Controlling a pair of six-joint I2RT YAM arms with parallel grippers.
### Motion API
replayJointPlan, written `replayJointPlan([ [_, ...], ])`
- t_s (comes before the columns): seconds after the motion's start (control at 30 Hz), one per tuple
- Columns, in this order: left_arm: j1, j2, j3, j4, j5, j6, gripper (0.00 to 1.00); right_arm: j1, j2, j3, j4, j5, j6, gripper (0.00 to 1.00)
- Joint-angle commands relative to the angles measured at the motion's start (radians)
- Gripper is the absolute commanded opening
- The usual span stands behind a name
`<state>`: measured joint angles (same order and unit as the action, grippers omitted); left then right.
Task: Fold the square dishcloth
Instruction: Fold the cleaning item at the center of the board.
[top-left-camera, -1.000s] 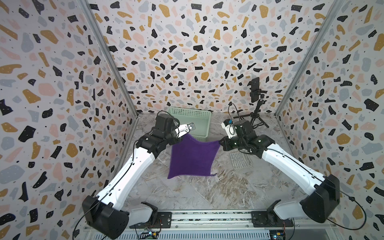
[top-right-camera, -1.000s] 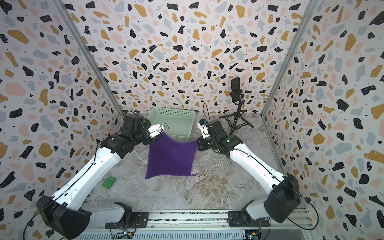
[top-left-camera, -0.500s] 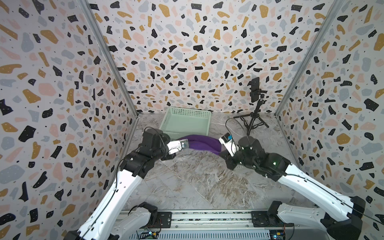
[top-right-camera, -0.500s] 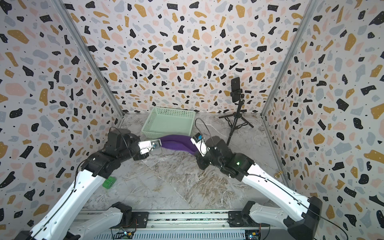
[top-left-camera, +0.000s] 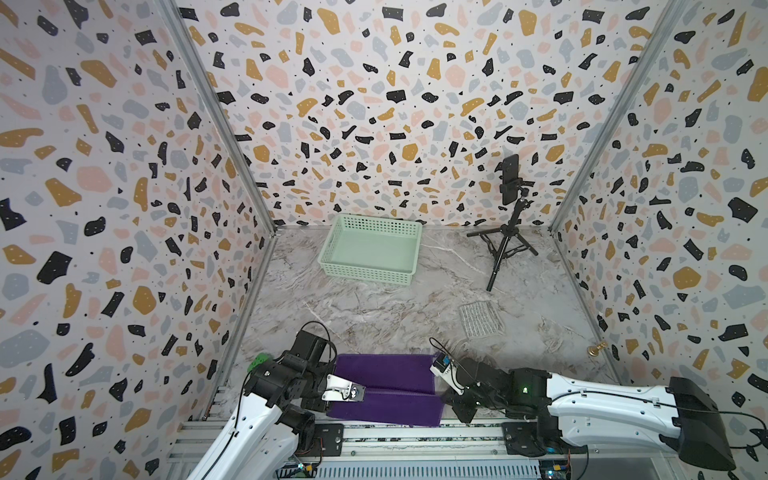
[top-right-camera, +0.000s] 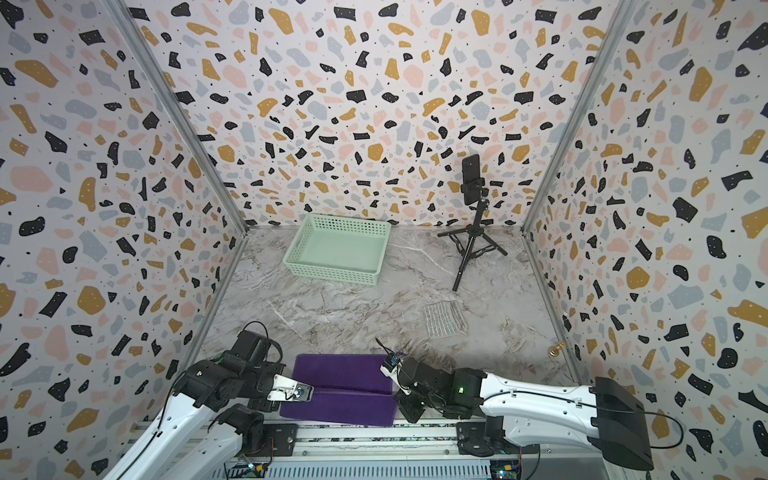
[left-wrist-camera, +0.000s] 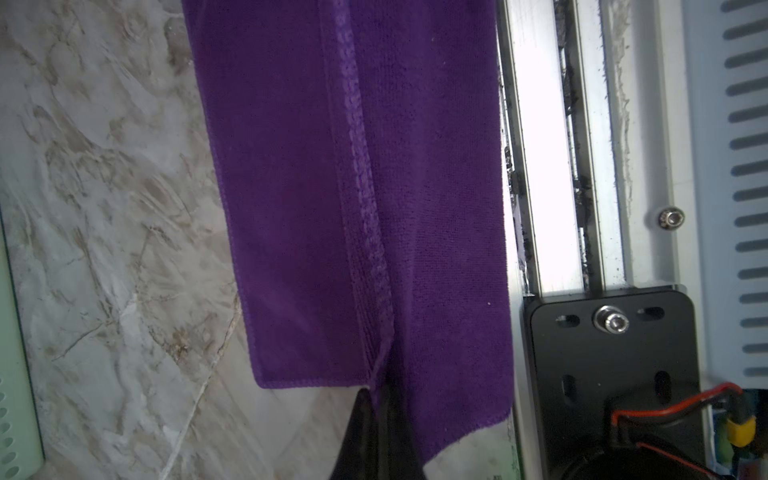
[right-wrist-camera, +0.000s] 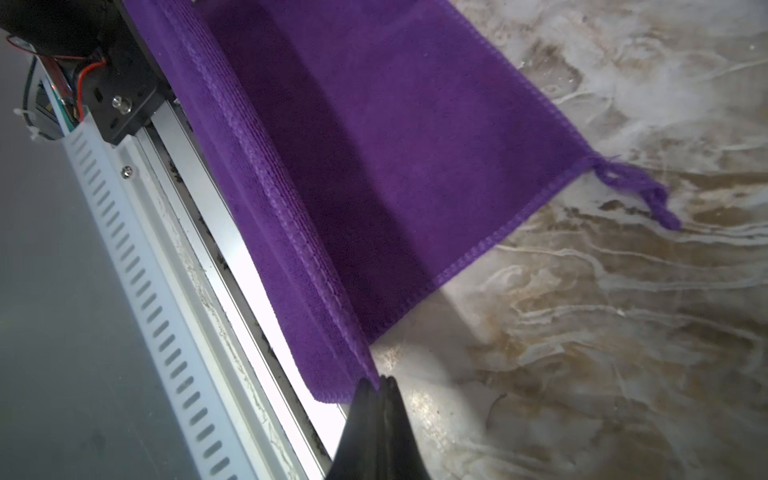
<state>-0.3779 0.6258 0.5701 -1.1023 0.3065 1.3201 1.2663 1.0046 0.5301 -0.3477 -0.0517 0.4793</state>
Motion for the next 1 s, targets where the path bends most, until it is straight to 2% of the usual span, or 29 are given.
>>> replayJointPlan([
  [0.0,0.002,0.017,0.022,0.051,-0.012,-0.01,0.0,-0.004,0.057,0.102,-0.032,0.017,-0.031,0.0],
  [0.1,0.003,0.077,-0.008,0.14,-0.049,-0.018,0.0,-0.073,0.133,0.165,-0.057,-0.021,-0.07,0.0],
  [0.33,0.006,0.364,-0.015,0.419,-0.216,-0.118,0.0,-0.288,0.341,0.268,-0.057,-0.134,-0.141,0.0],
  [0.67,0.029,0.571,-0.027,0.633,-0.306,-0.122,0.0,-0.392,0.525,0.322,-0.031,-0.142,-0.185,0.0],
  [0.7,0.036,0.591,-0.027,0.662,-0.324,-0.129,0.01,-0.397,0.538,0.328,-0.033,-0.118,-0.188,0.04],
  [0.73,0.042,0.612,-0.028,0.699,-0.348,-0.139,0.13,-0.399,0.548,0.337,-0.037,-0.082,-0.189,0.18],
  [0.77,0.044,0.638,-0.029,0.74,-0.376,-0.149,0.23,-0.4,0.554,0.344,-0.044,-0.046,-0.191,0.26],
  [0.83,0.05,0.674,-0.016,0.788,-0.426,-0.184,0.53,-0.402,0.547,0.355,-0.049,0.03,-0.191,0.36],
  [0.87,0.051,0.687,-0.001,0.79,-0.444,-0.2,0.66,-0.402,0.535,0.358,-0.055,0.071,-0.189,0.45],
  [0.9,0.052,0.691,0.013,0.781,-0.455,-0.211,0.7,-0.401,0.514,0.362,-0.063,0.112,-0.19,0.48],
  [0.97,0.051,0.671,0.032,0.725,-0.452,-0.222,0.72,-0.393,0.465,0.36,-0.071,0.17,-0.2,0.5],
])
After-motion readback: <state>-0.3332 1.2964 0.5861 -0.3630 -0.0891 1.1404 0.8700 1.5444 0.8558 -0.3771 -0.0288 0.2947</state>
